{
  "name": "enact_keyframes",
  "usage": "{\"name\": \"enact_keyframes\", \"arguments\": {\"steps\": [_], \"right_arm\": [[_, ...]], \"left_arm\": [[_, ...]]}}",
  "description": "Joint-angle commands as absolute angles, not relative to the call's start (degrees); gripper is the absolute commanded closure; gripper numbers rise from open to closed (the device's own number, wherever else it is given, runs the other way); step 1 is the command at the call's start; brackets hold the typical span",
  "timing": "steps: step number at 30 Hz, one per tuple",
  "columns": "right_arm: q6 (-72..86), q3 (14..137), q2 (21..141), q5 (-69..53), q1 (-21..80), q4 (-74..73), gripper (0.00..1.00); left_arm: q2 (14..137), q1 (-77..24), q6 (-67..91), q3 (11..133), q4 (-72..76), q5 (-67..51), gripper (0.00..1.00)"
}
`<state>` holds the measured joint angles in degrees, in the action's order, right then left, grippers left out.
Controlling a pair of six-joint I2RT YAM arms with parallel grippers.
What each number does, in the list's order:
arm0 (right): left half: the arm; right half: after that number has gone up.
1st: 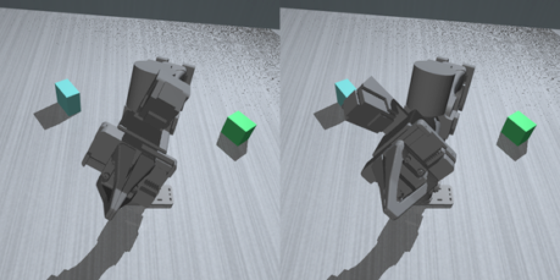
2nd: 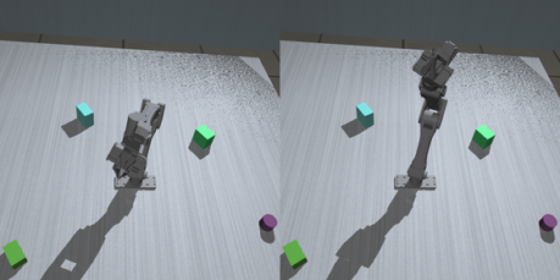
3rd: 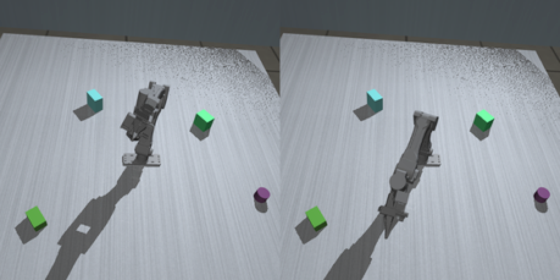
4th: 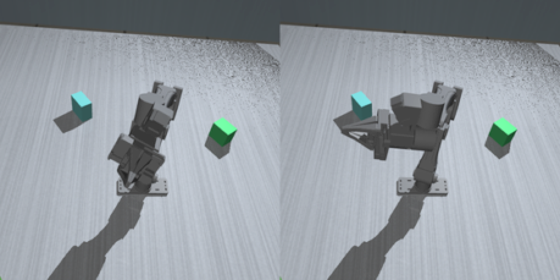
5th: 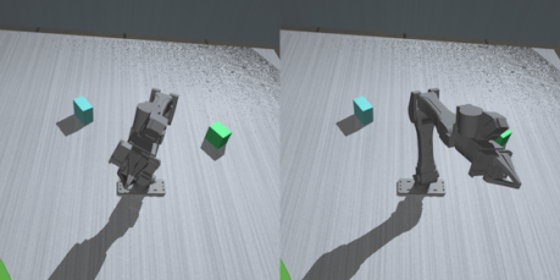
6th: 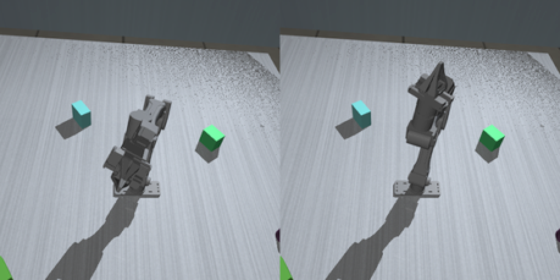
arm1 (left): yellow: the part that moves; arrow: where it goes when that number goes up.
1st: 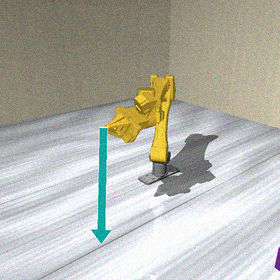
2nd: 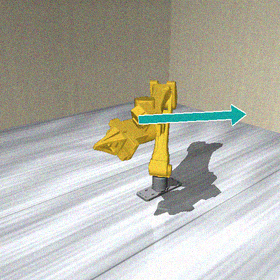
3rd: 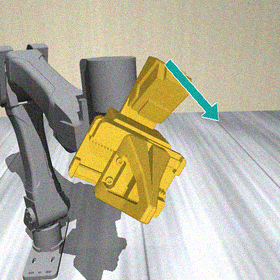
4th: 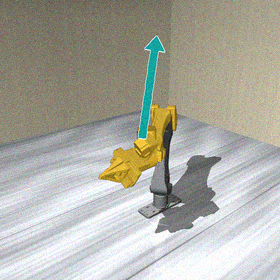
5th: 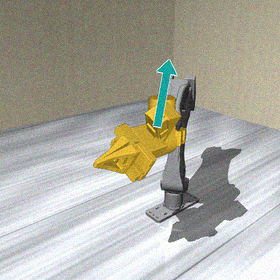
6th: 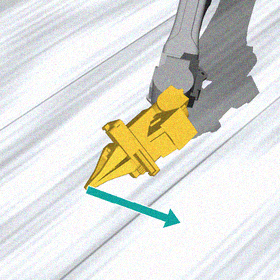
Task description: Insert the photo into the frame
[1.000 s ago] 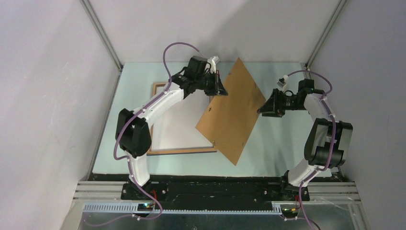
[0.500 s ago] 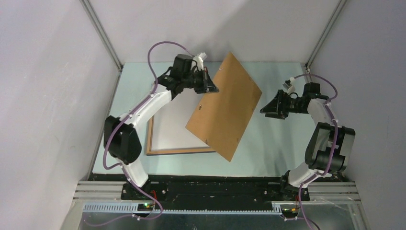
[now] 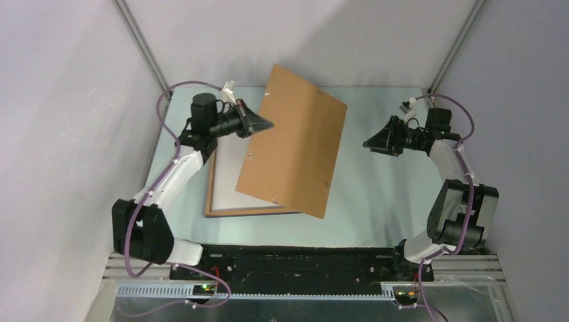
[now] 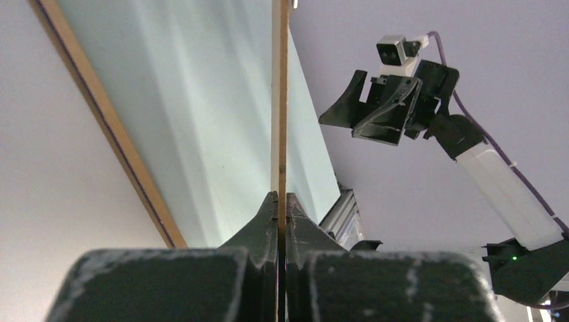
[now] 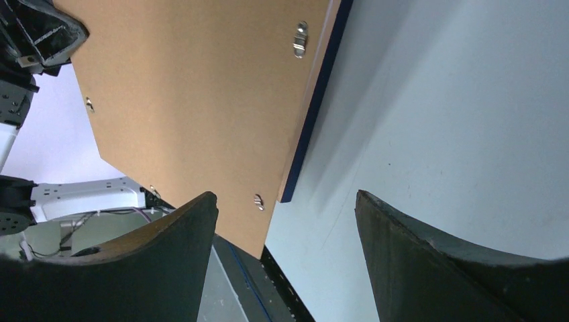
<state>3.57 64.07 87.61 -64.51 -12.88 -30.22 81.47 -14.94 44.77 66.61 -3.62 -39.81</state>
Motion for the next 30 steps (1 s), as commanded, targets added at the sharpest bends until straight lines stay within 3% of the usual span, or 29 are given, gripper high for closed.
{"name": "enact_keyframes", "arguments": {"steps": [1,17,24,30], "right_arm": [[7.11,64.17,84.89,-63.57,-10.05,-23.97,0.21],[19.12,67.29,91.51,-56.68,2.84,-4.84,0.21],[19.77,73.38,97.47,-51.91,8.72,-4.47,0.22],[15.16,77.32,103.8,-39.92,14.51,-9.62,0.26]], "left_arm": [[73.11,-9.87,49.54,61.37,6.7,-46.21,1.0],[64.45,13.82,51.73,45.8,9.05,-54.4,1.0],[68.55,17.99,48.28,46.5,8.07,-56.95,1.0],[72.03,20.32,40.95,51.31,-1.08,-57.62,1.0]]}}
